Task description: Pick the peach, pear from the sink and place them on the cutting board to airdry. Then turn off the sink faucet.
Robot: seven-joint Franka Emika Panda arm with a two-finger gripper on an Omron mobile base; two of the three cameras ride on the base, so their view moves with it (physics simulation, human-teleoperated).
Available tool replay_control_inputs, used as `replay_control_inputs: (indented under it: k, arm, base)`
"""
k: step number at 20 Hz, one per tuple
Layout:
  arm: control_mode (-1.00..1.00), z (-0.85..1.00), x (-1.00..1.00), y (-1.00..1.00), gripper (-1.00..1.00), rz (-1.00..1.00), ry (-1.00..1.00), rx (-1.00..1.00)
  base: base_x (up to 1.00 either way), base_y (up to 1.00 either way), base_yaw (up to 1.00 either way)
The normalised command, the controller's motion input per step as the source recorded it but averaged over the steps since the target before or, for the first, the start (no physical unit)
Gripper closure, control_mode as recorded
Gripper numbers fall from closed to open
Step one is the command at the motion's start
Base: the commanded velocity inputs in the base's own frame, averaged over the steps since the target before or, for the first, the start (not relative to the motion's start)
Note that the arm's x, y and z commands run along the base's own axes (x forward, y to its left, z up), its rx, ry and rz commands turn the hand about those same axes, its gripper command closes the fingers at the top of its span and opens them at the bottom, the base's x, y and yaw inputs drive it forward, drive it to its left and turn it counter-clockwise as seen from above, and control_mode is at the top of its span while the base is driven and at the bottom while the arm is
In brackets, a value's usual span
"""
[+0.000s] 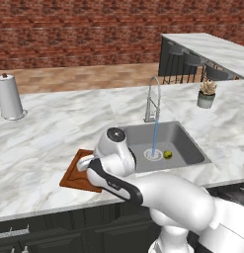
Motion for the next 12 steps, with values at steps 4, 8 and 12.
replay_control_inputs:
  k: [4, 8, 12]
  arm:
    - [-1.00, -0.18, 0.18, 0.10, 1.00, 0.00, 0.02, 0.00]
    - [-1.00, -0.20, 0.16, 0.07, 1.00, 0.00, 0.03, 0.00]
    - [-1.00, -0.19, 0.15, 0.06, 1.00, 0.00, 0.03, 0.00]
  base:
    - [0.00, 0.00, 0.00]
    - [0.00, 0.00, 0.00]
    - [0.00, 0.00, 0.00]
